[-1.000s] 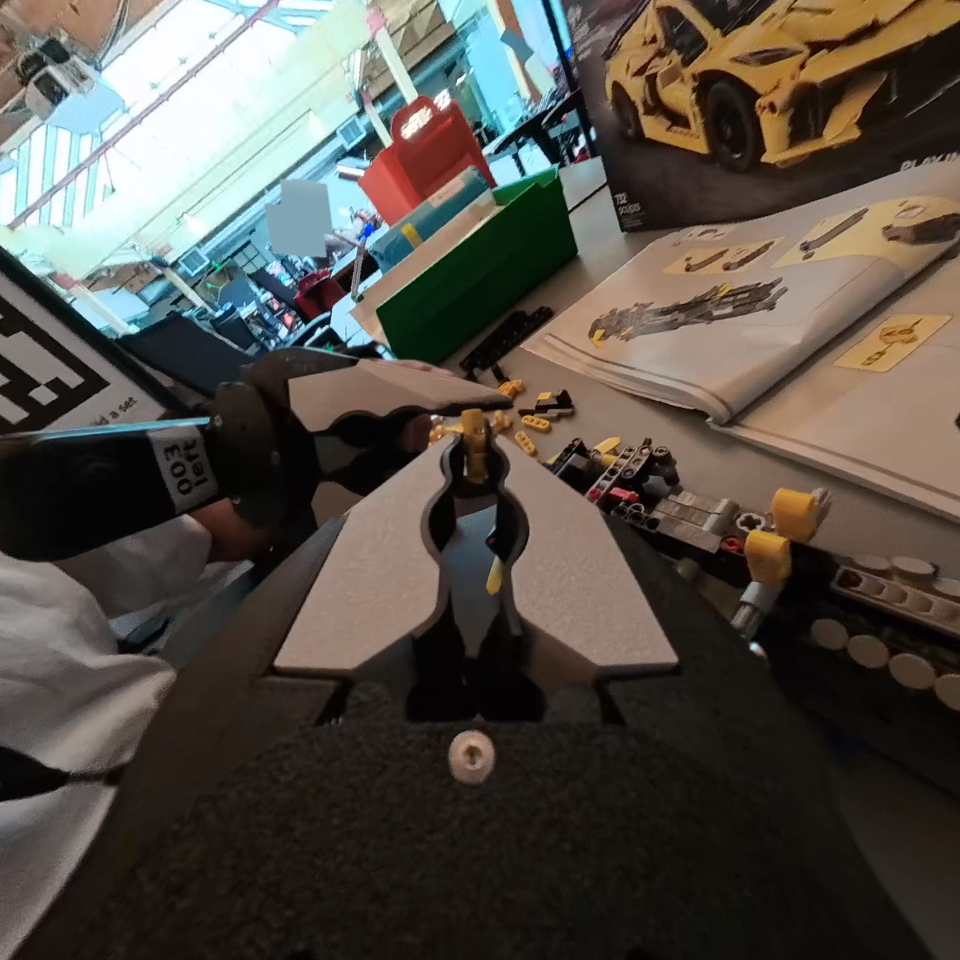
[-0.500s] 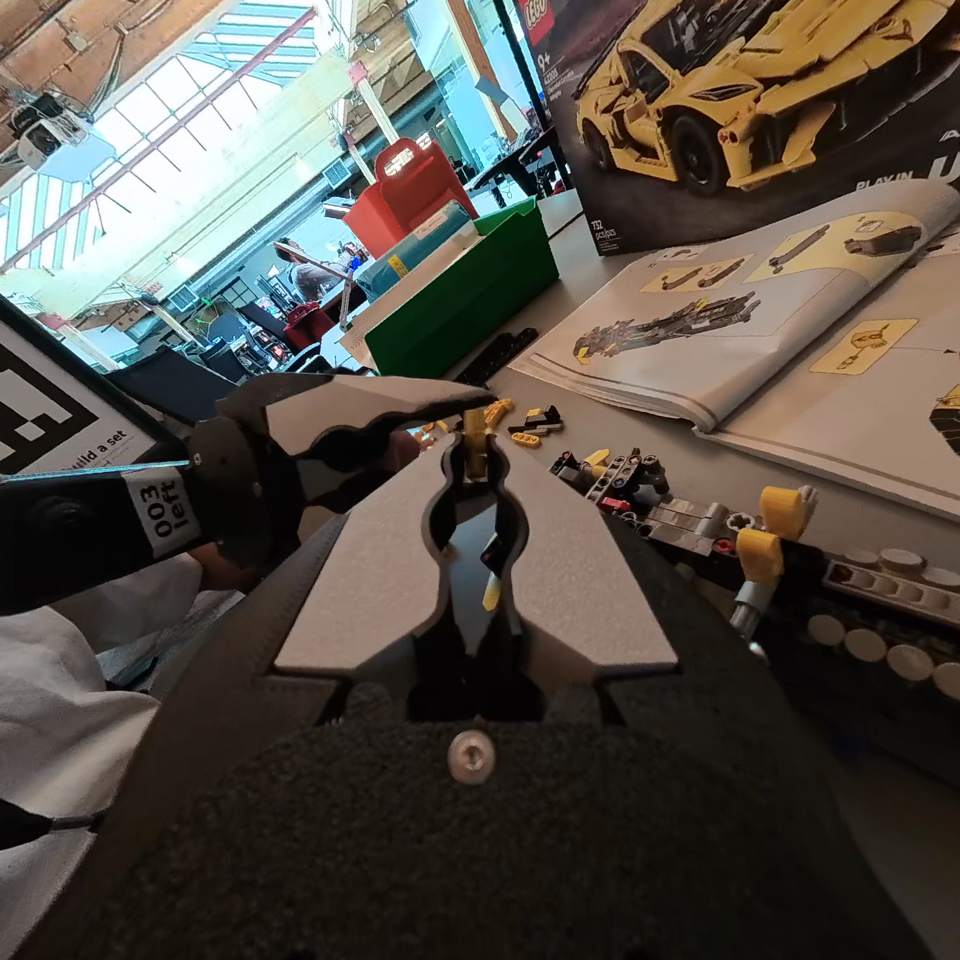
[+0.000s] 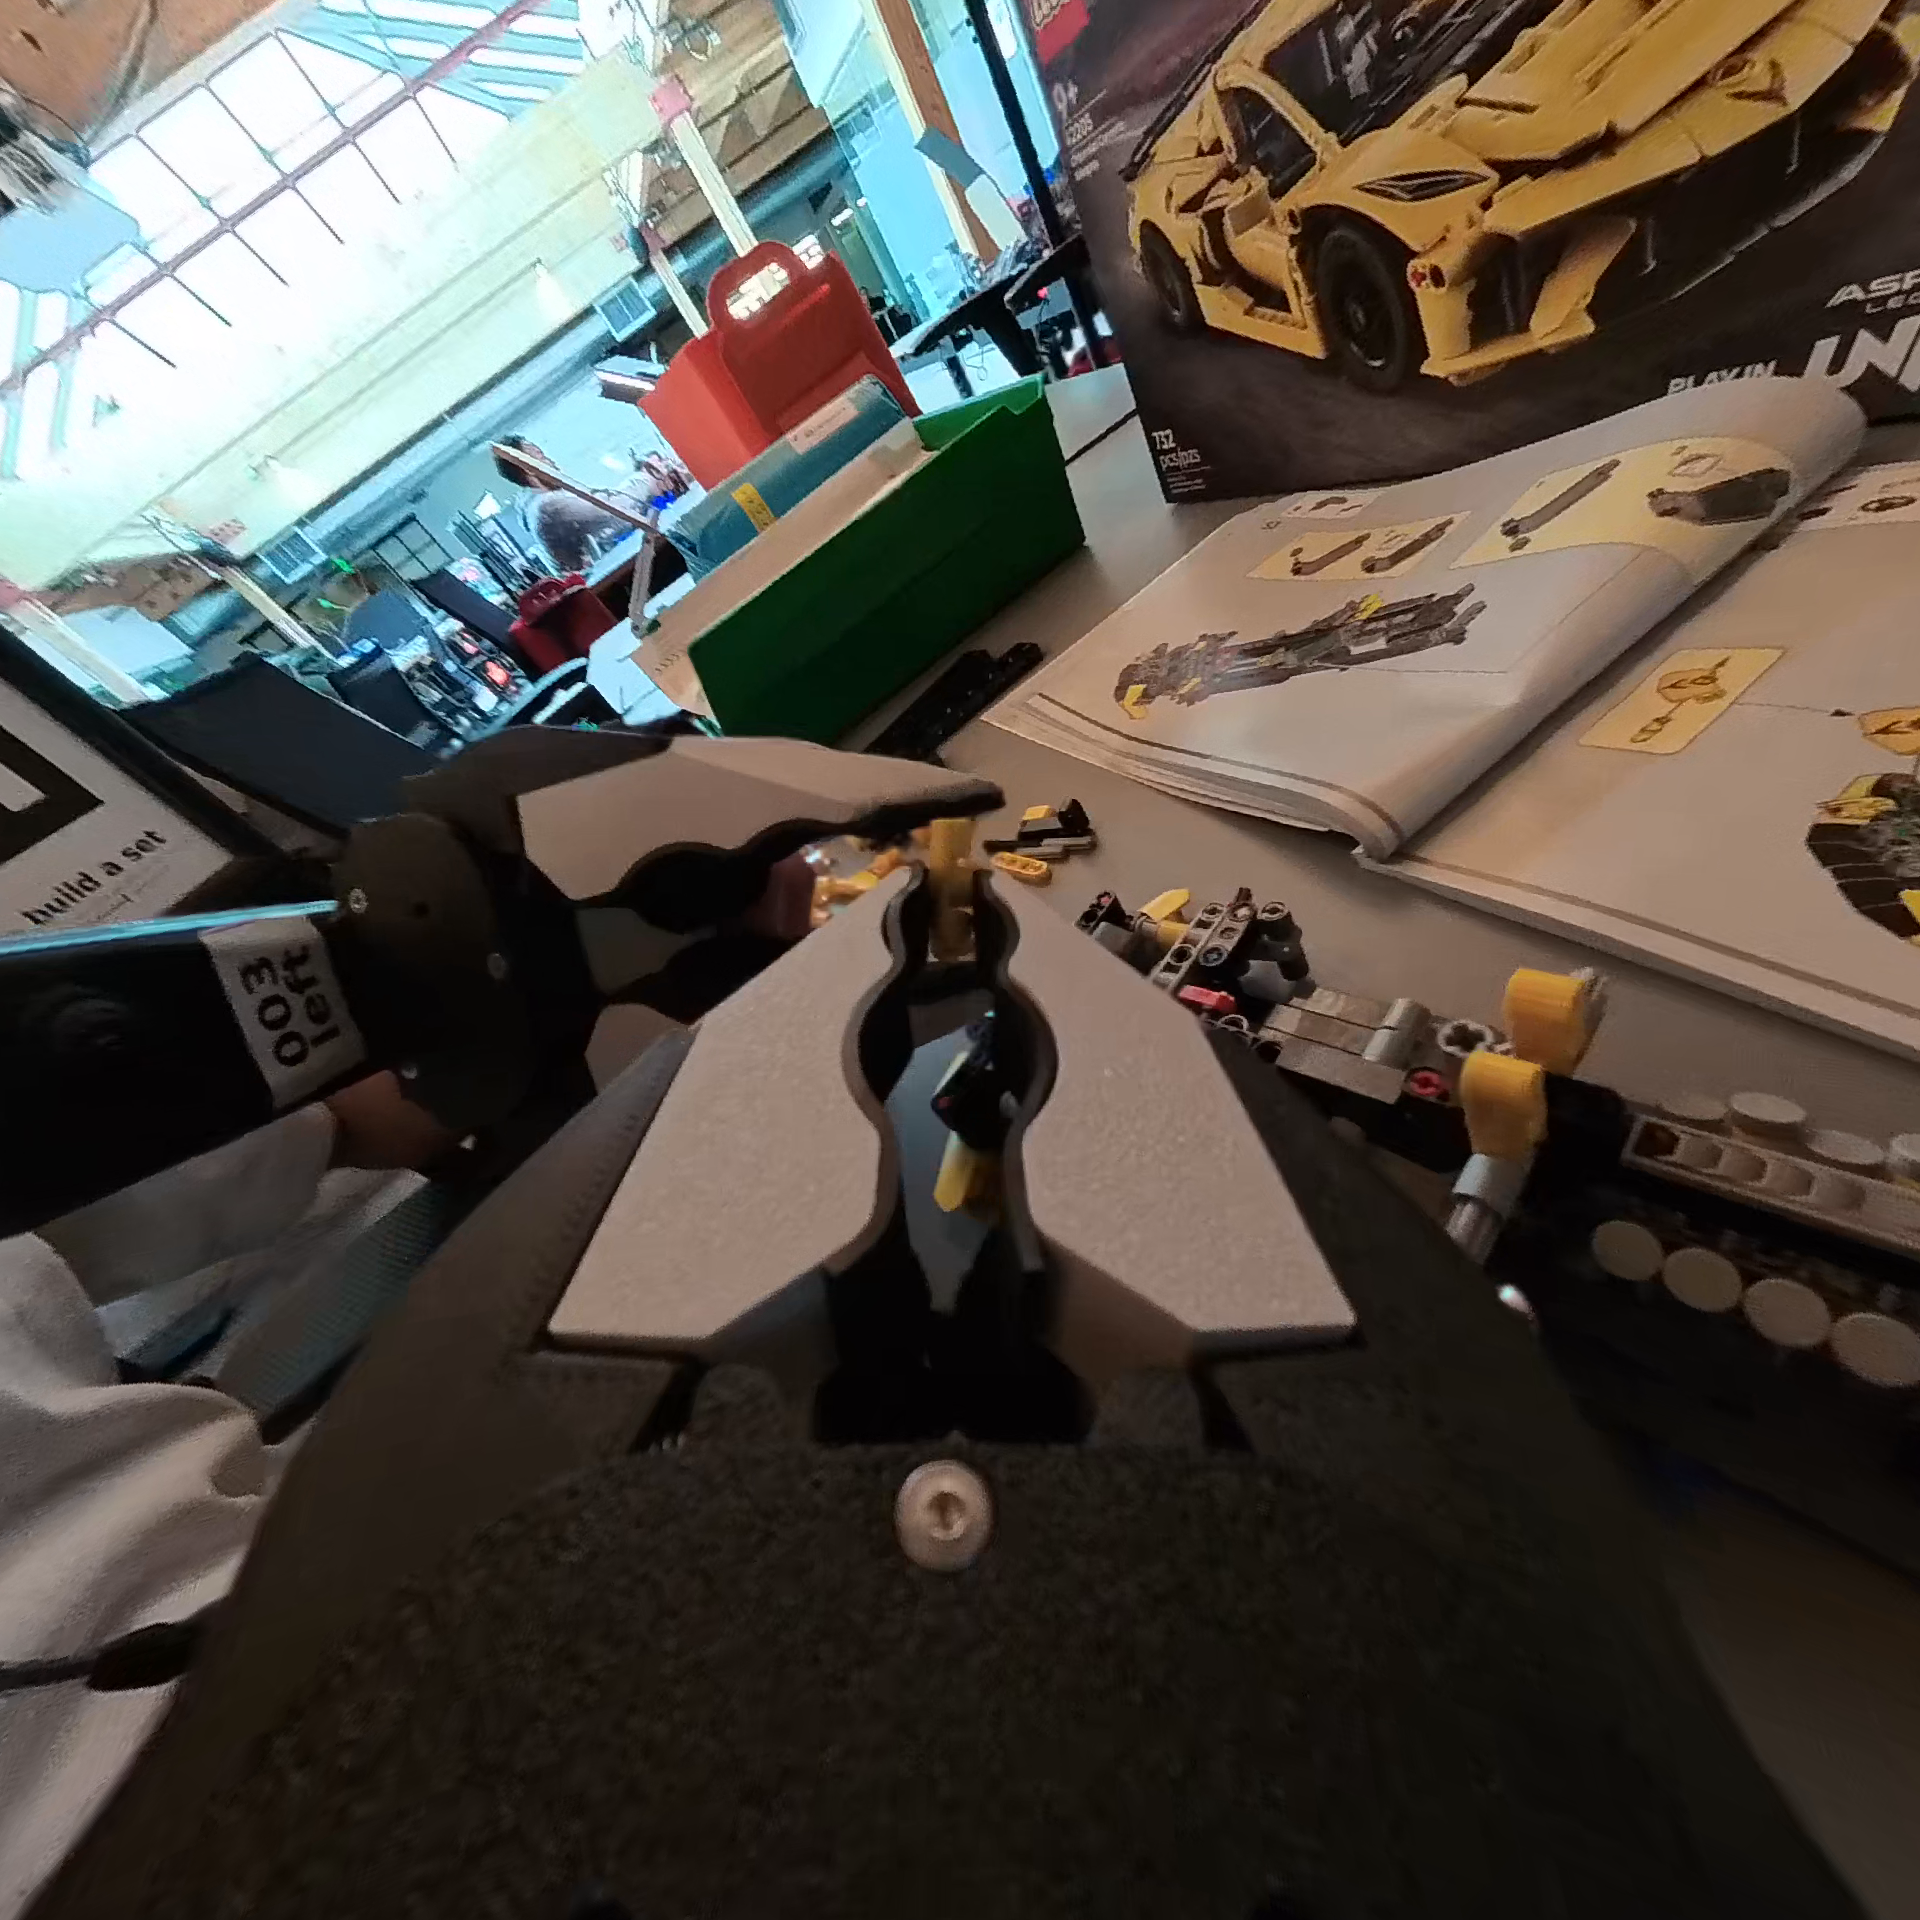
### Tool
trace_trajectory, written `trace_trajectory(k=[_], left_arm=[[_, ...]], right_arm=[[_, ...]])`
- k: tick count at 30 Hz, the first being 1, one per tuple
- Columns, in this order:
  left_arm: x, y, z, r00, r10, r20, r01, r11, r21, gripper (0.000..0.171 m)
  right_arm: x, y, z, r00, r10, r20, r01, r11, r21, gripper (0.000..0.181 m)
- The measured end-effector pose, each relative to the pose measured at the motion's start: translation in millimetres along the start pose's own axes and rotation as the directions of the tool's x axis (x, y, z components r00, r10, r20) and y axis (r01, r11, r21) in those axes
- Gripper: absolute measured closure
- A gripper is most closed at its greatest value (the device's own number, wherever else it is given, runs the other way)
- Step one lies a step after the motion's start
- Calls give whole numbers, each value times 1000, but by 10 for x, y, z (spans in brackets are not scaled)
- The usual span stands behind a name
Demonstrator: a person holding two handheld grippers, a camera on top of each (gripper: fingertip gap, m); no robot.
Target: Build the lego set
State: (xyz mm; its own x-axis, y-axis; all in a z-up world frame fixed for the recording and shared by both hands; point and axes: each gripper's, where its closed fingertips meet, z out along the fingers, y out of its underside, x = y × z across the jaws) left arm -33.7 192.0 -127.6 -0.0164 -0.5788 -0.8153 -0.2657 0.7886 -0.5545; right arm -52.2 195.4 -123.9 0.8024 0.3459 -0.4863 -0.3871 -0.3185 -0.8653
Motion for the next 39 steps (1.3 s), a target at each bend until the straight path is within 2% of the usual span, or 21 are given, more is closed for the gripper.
trace_trajectory(k=[9, 11, 14, 16, 19, 21, 23, 25, 31, 36, 39], left_arm=[[66, 58, 19, 999, 31, -30, -32, 999, -23, 145], [52, 80, 2, 998, -19, -59, 18, 1000, -17, 145], [-60, 211, -11, 976, -185, -113, 183, 983, -26, 145], [-159, 243, -39, 915, -366, -172, 368, 930, -21, 146], [-210, 130, -124, 734, -571, -367, 615, 789, 5, 146], [-239, 13, -228, 618, -616, -488, 715, 699, 23, 146], [-274, -89, -323, 525, -629, -574, 783, 622, 34, 145], [-250, -143, -376, 466, -621, -630, 808, 589, 17, 145], [-95, -148, -360, 496, -586, -641, 767, 642, 6, 145], [-36, -130, -338, 523, -570, -634, 738, 675, 3, 146], [-72, -58, -295, 550, -578, -602, 726, 687, 4, 146]], right_arm=[[78, 78, 21, 964, -221, -150, 209, 973, -94, 174], [50, 68, -26, 956, -263, -129, 247, 961, -125, 173], [0, -164, -324, 964, -261, -51, 259, 965, -42, 167], [-22, -45, -549, 966, -254, 59, 260, 954, -147, 162], [-52, 450, -783, 922, -346, 174, 385, 859, -338, 158], [-115, 724, -810, 895, -393, 210, 446, 789, -422, 154], [-66, 881, -796, 862, -470, 189, 499, 720, -482, 155], [4, 957, -789, 828, -530, 182, 541, 672, -506, 159], [108, 1160, -783, 855, -467, 226, 505, 648, -570, 166], [126, 1164, -742, 827, -512, 232, 544, 623, -562, 177], [104, 1175, -732, 822, -516, 240, 550, 613, -567, 177]])
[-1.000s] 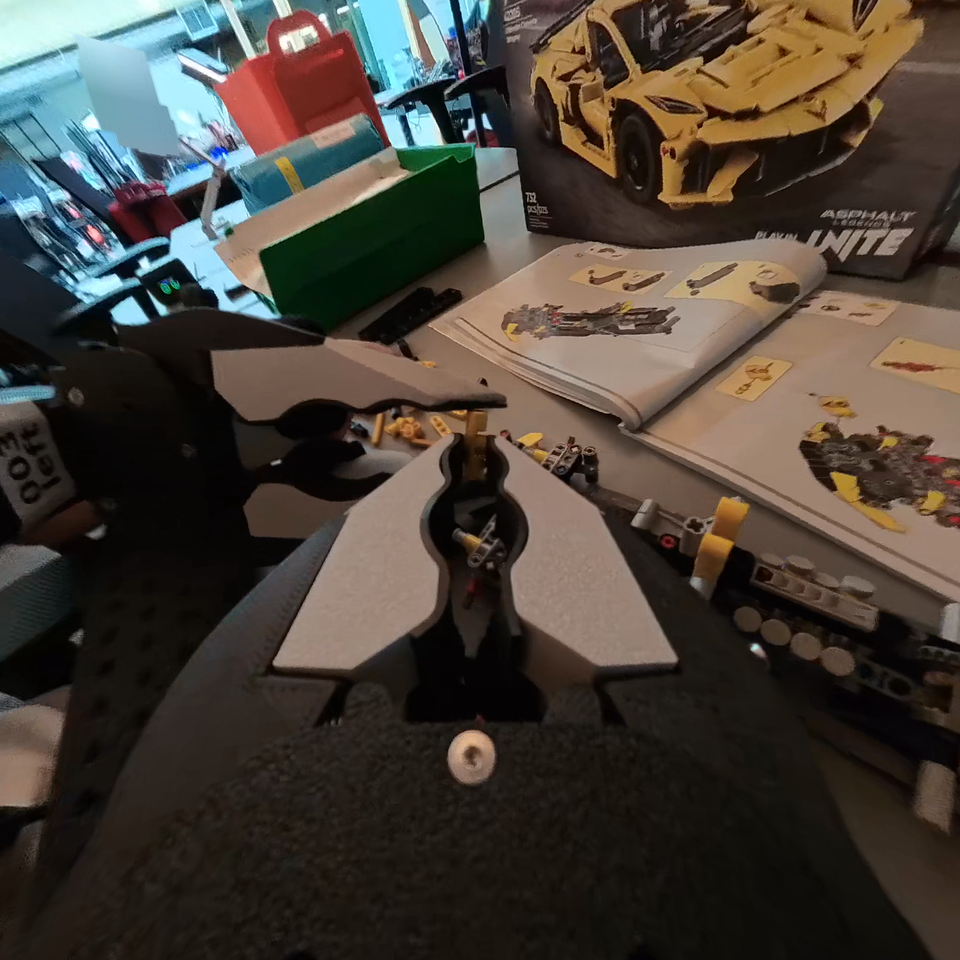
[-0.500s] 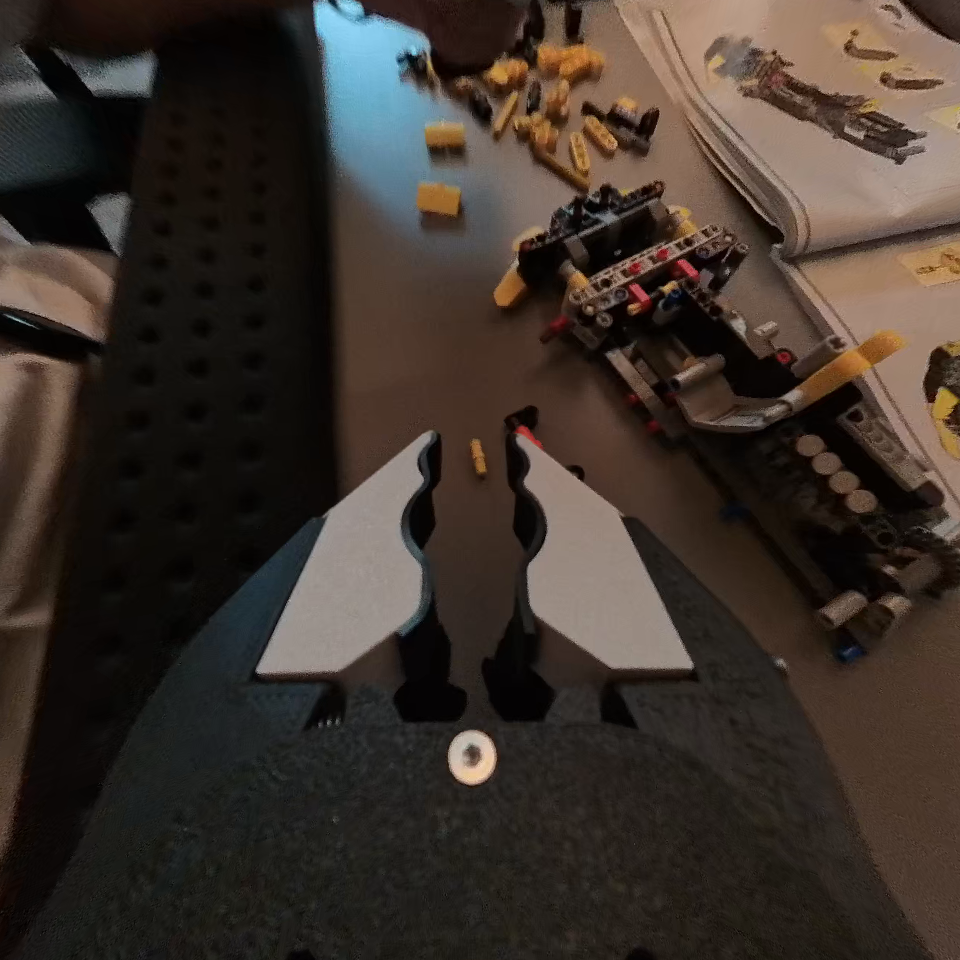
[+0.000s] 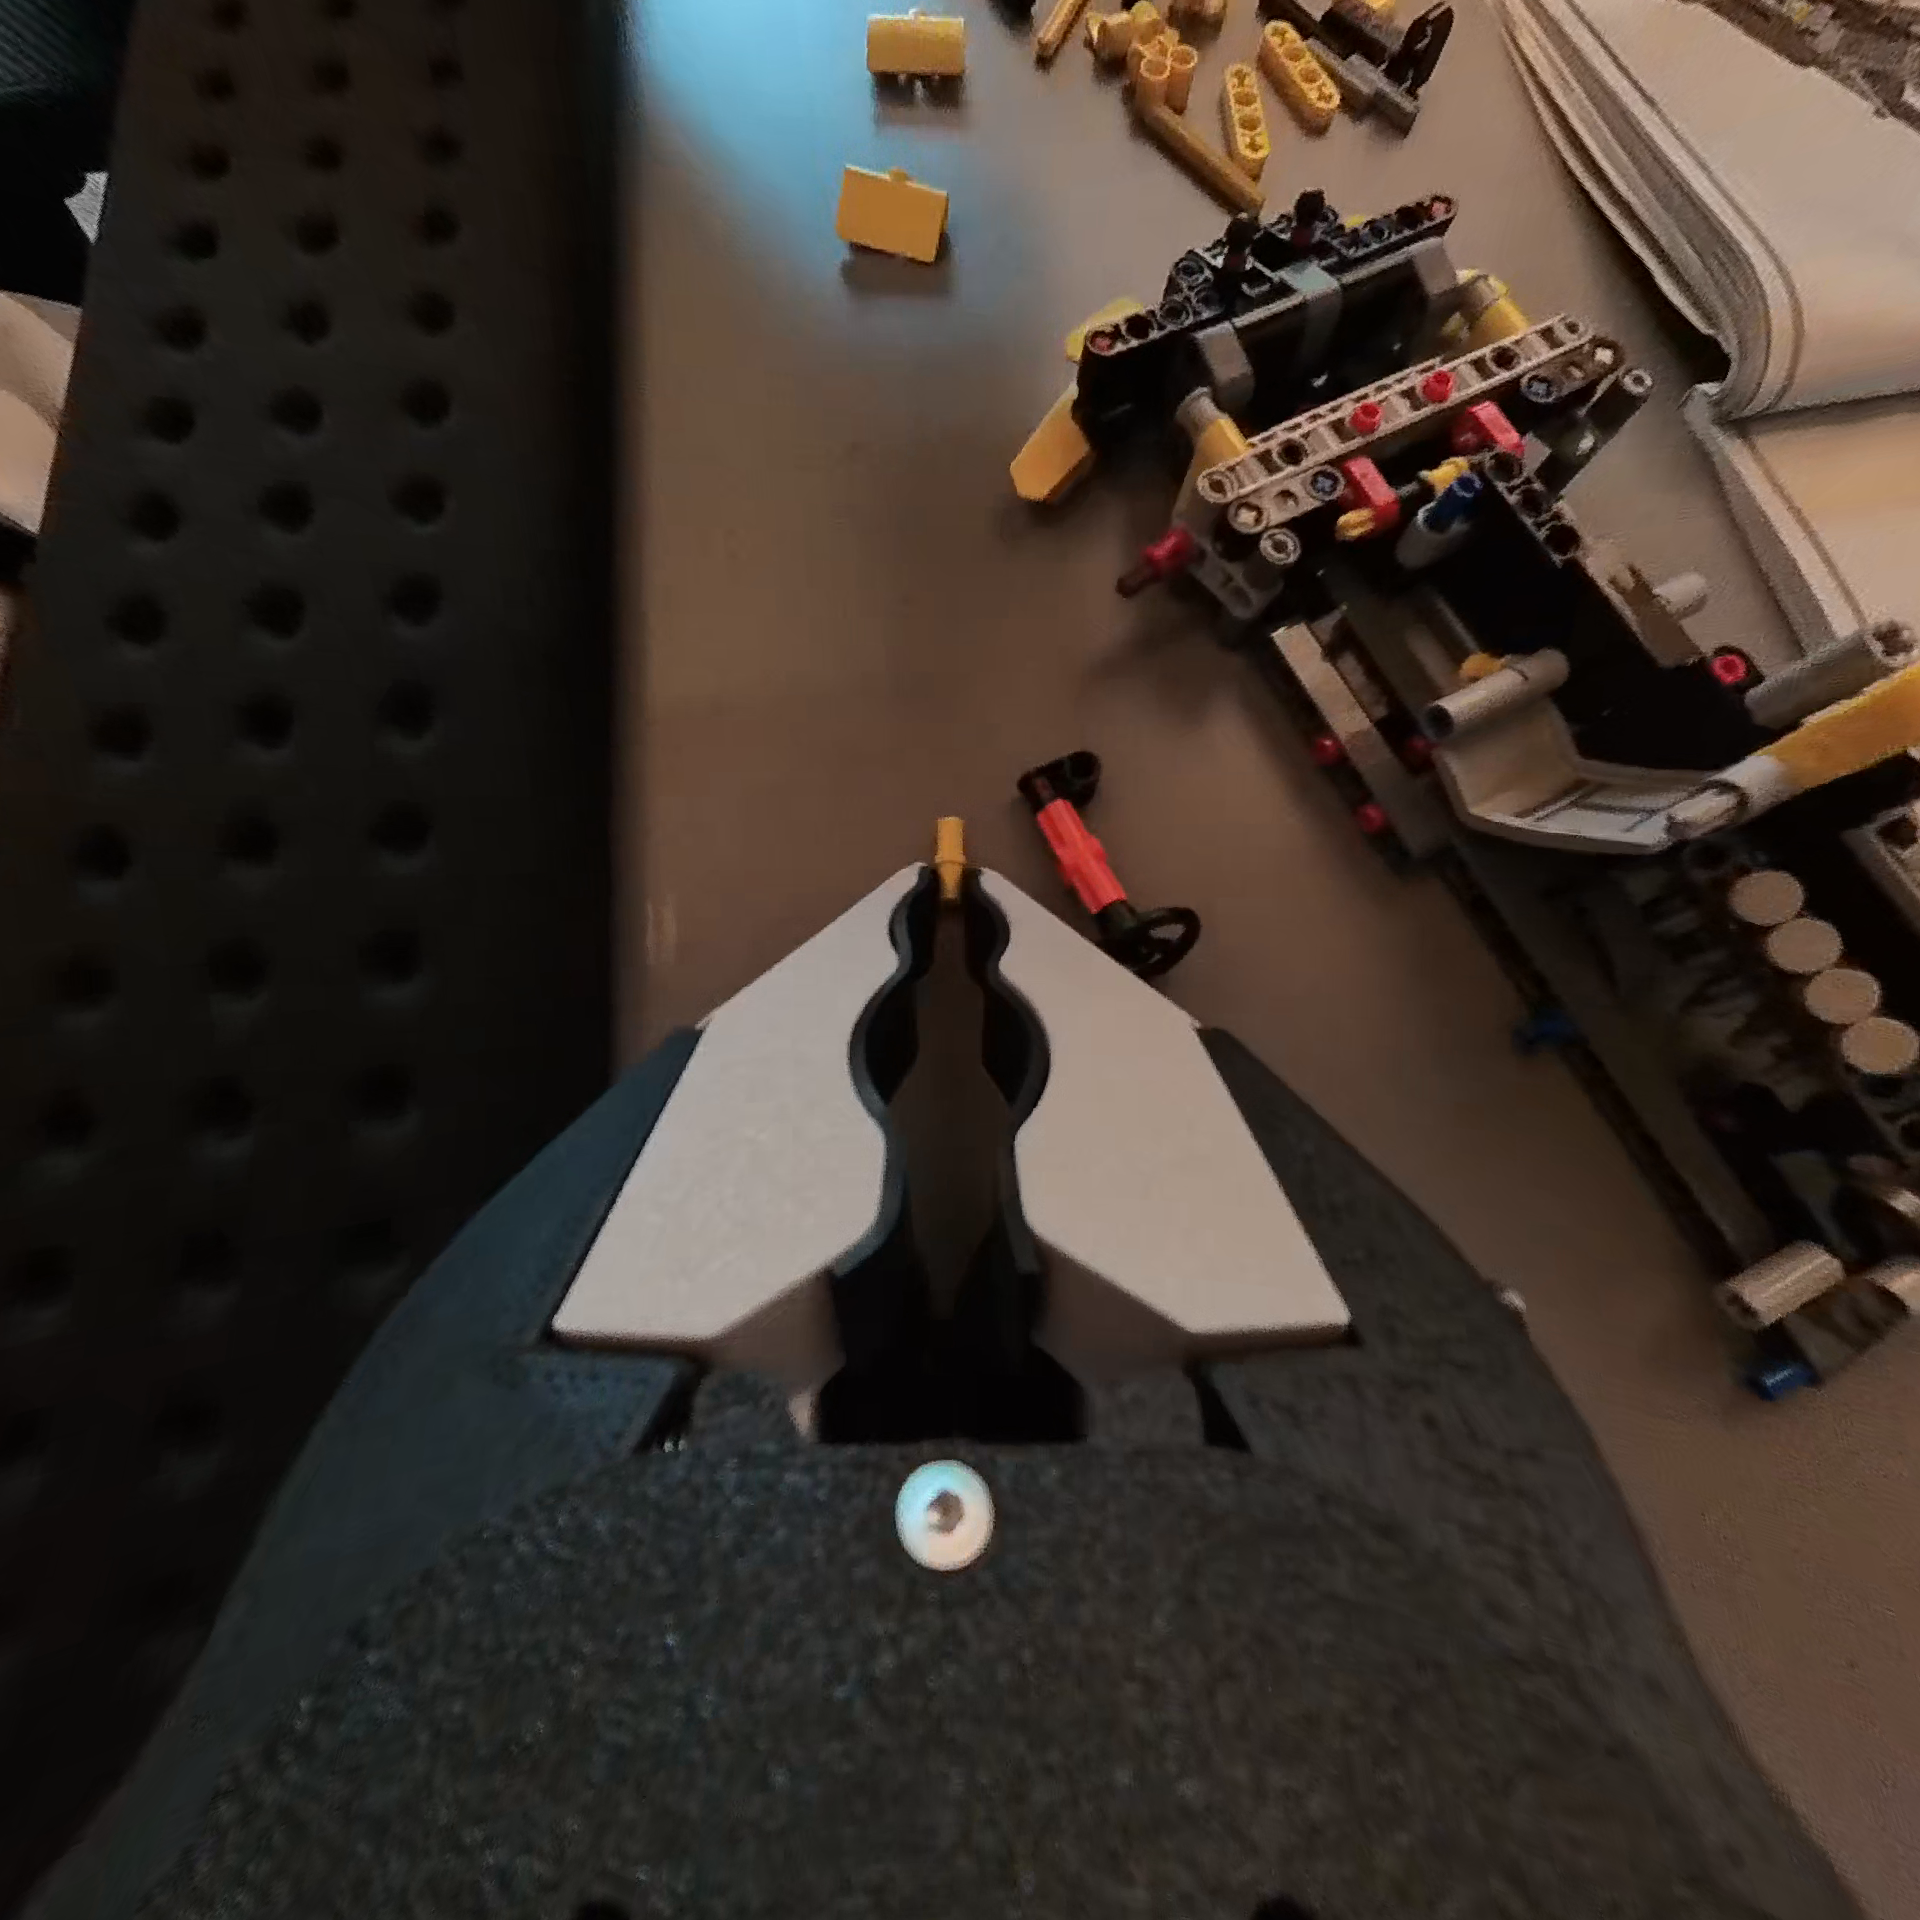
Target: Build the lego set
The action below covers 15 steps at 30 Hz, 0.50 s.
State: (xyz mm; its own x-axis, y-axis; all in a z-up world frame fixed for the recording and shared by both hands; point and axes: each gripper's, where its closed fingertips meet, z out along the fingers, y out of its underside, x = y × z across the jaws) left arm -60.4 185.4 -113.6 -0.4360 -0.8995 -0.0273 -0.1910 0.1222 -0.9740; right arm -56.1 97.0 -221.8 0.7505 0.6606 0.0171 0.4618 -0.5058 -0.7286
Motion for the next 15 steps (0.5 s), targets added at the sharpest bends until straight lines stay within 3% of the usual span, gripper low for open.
trace_trajectory(k=[6, 9, 11, 15], left_arm=[[-315, 112, -50, 991, 17, 130, -12, 999, -40, 146], [-407, 137, -63, 984, 29, 177, -20, 999, -51, 145], [-467, 154, -68, 974, 50, 220, -37, 997, -64, 145], [-507, 139, -80, 965, 59, 256, -44, 997, -65, 146]], right_arm=[[34, -31, -272, 999, 39, 12, -37, 990, -139, 177], [97, 126, -598, 994, 108, -15, -107, 938, -329, 177], [144, 328, -804, 985, 156, -75, -173, 863, -474, 177], [162, 772, -1150, 961, 218, -172, -272, 617, -738, 178]])
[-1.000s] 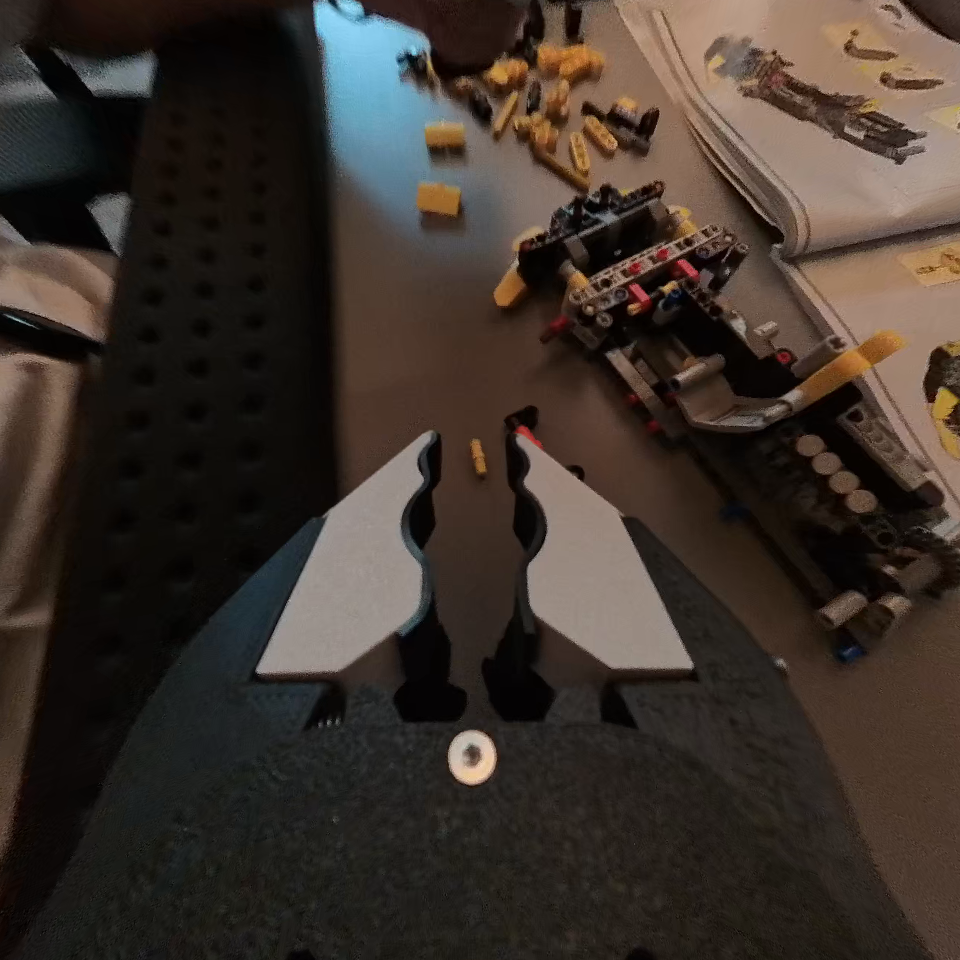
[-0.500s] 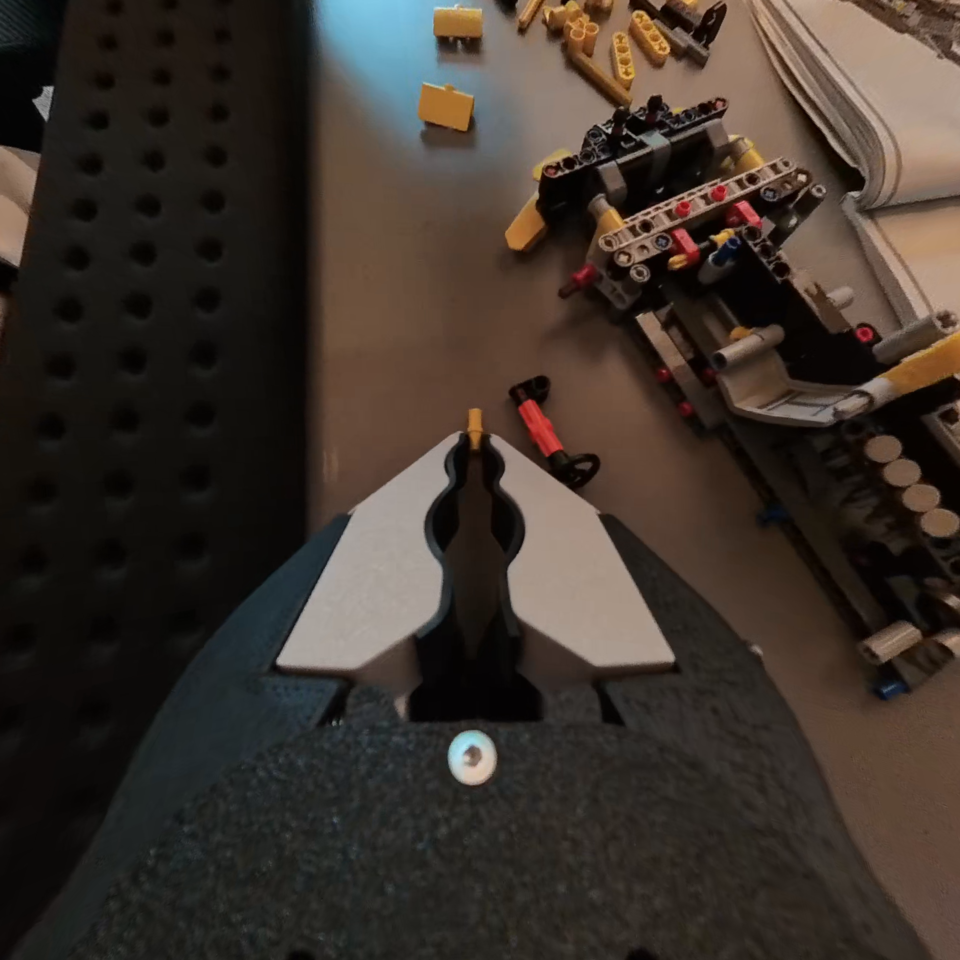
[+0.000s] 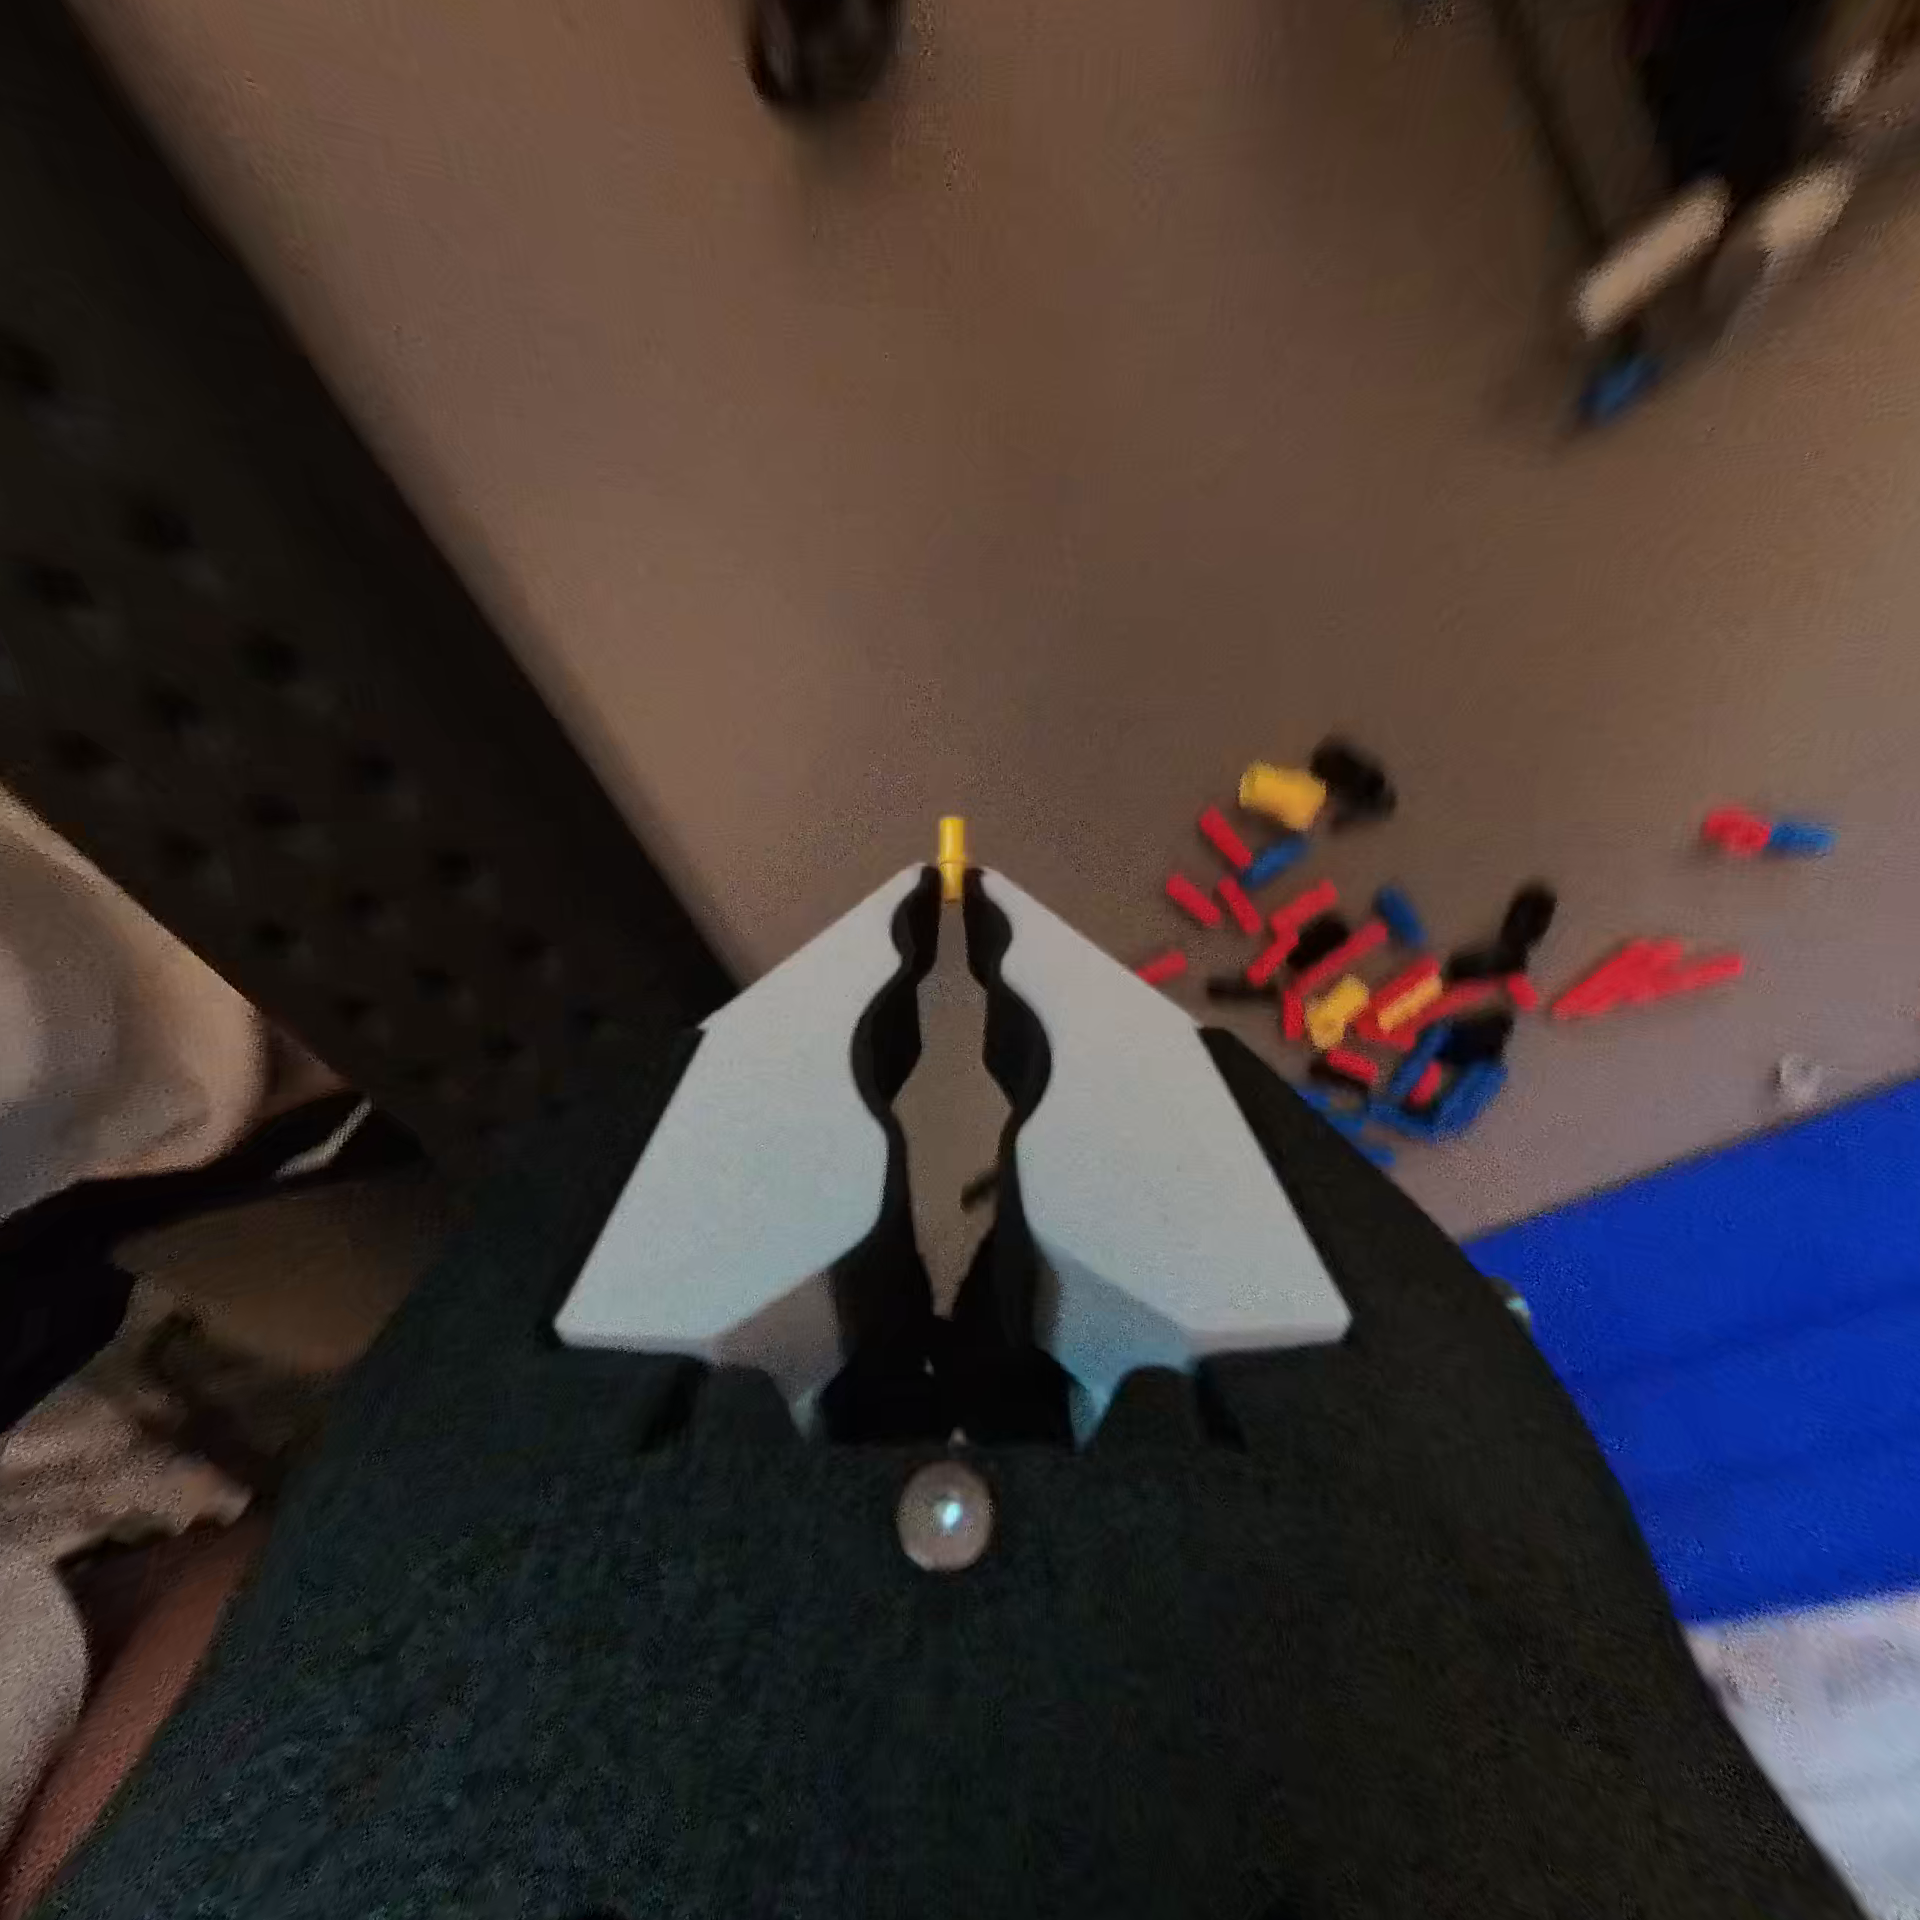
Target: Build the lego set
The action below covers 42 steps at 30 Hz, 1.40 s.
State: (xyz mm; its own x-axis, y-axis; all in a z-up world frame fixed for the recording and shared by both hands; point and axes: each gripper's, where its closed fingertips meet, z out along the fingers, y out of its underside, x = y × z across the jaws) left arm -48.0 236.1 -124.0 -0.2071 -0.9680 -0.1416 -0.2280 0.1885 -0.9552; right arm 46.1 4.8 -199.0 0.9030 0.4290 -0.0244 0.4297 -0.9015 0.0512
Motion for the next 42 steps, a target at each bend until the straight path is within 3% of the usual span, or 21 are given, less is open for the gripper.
trace_trajectory(k=[5, 11, 18, 26, 42], left_arm=[[-48, -48, -36, 999, 15, 29, -15, 1000, 17, 145], [-68, -90, -67, 997, 57, 60, -58, 998, 19, 145], [-24, -98, -60, 993, 101, 63, -102, 995, 12, 145], [-13, -112, -70, 989, 128, 70, -129, 992, 11, 146], [7, -109, -70, 985, 157, 71, -158, 987, 3, 146]], right_arm=[[1, 392, 64, 998, 65, -26, -70, 946, -318, 178], [5, 538, 171, 991, 131, -29, -130, 883, -452, 178], [44, 597, 140, 989, 141, -53, -150, 881, -449, 178], [69, 992, 162, 982, 177, -69, -184, 787, -590, 178], [79, 1026, 189, 985, 170, -38, -159, 788, -595, 175]])
